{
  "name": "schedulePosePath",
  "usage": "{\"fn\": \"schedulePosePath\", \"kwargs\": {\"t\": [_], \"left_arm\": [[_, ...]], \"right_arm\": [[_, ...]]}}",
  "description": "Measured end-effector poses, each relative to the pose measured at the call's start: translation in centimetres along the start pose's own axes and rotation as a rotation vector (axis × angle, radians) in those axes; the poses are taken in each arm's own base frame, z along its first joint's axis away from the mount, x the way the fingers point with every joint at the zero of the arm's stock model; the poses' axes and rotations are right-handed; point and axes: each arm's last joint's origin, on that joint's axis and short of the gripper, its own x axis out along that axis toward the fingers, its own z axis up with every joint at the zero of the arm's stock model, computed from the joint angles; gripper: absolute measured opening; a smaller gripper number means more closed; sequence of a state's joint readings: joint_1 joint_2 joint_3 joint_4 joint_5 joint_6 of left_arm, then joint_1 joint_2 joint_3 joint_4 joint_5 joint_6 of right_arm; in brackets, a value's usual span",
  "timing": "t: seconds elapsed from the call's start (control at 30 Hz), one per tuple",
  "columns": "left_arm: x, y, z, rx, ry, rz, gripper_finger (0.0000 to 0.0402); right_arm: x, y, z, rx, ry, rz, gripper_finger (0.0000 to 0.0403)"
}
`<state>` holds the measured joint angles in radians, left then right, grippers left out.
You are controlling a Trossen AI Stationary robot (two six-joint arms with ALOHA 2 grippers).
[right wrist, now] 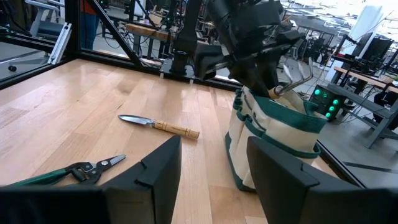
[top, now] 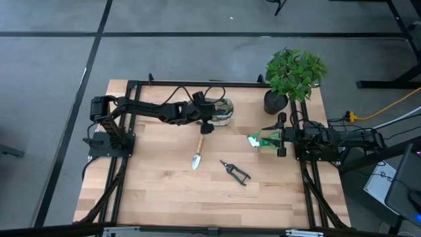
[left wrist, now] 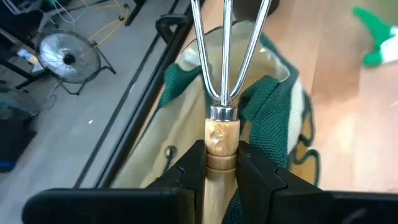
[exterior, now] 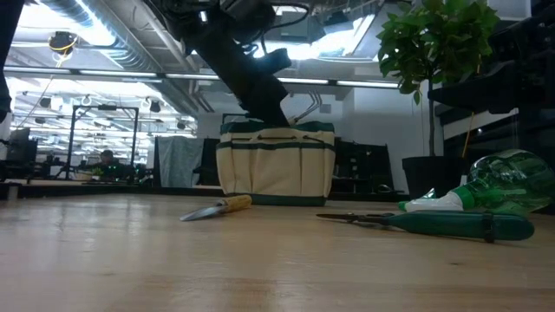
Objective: Pick & Place Garden tools in Gardening bag
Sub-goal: Put the brown hand rake into the light brown gardening bag, then put the brown trowel into the light brown gardening bag
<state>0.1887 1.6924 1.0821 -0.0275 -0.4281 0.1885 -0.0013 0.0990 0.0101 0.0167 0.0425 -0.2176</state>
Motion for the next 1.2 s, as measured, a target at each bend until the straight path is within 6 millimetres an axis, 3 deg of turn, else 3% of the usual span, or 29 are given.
{"fn": "schedulePosePath", "kwargs": {"t": [1.2], "left_arm": [[0.13, 0.3, -0.05, -0.001, 0.001, 0.004, 0.0112]], "right_arm": [[0.0, 0.0, 0.0, 0.0, 0.0, 0.0, 0.0185]]}}
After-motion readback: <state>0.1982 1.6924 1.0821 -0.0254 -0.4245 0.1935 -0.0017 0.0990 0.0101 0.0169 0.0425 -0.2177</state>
